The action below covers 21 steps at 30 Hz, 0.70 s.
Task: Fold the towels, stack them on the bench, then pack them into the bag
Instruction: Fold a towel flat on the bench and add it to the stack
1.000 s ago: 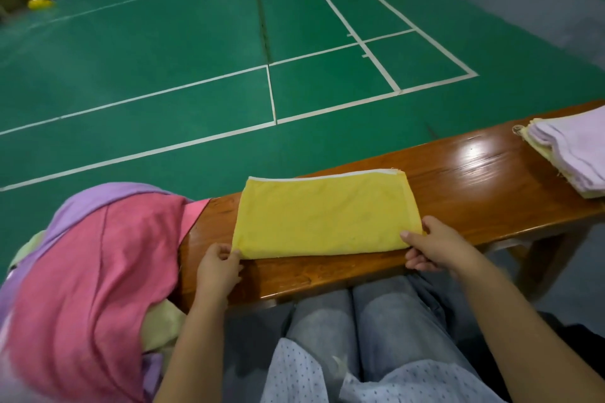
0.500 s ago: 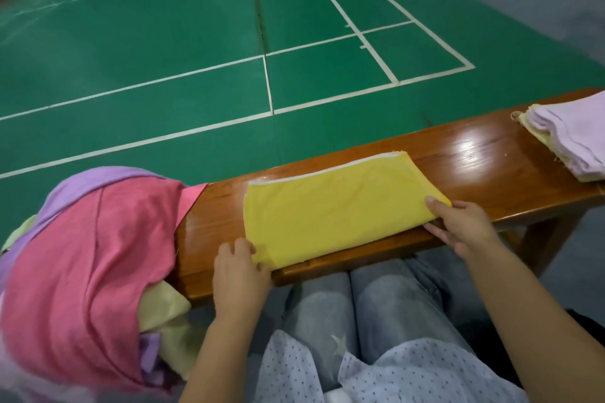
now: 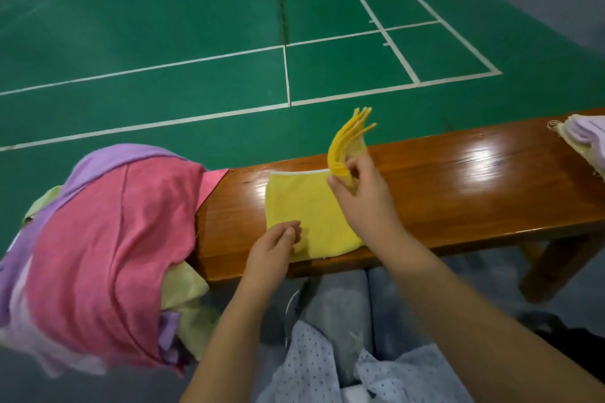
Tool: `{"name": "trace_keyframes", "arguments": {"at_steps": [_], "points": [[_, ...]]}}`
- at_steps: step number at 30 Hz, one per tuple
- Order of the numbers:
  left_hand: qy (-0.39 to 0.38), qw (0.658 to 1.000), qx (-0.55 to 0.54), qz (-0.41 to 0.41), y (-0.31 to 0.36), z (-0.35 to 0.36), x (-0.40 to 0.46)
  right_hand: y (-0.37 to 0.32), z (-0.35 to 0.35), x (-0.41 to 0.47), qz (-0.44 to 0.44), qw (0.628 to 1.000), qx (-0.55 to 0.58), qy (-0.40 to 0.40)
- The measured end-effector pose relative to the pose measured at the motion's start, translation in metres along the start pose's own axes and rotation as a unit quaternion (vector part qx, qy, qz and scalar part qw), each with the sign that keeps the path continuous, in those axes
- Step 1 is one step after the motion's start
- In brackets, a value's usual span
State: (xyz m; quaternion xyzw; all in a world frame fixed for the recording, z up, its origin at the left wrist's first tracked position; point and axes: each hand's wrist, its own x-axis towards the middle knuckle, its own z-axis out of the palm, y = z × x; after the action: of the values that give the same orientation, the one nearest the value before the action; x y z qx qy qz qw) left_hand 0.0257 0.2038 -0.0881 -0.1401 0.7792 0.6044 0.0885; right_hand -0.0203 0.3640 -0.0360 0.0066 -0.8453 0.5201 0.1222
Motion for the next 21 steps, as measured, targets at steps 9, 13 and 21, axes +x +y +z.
{"name": "trace_keyframes", "arguments": {"at_steps": [9,13,21], "points": [[0.043,0.978,-0.171,-0.112,0.001,-0.016,0.004,0.039,0.066,-0.048,-0.152,0.901,-0.352,-0.200],[0.056,0.992,-0.047,-0.101,0.001,-0.017,0.014,0.043,0.057,-0.045,-0.185,0.921,-0.316,-0.133],[0.063,0.993,-0.021,-0.098,-0.001,-0.020,0.015,0.041,0.067,-0.049,-0.241,0.923,-0.272,-0.127]]}}
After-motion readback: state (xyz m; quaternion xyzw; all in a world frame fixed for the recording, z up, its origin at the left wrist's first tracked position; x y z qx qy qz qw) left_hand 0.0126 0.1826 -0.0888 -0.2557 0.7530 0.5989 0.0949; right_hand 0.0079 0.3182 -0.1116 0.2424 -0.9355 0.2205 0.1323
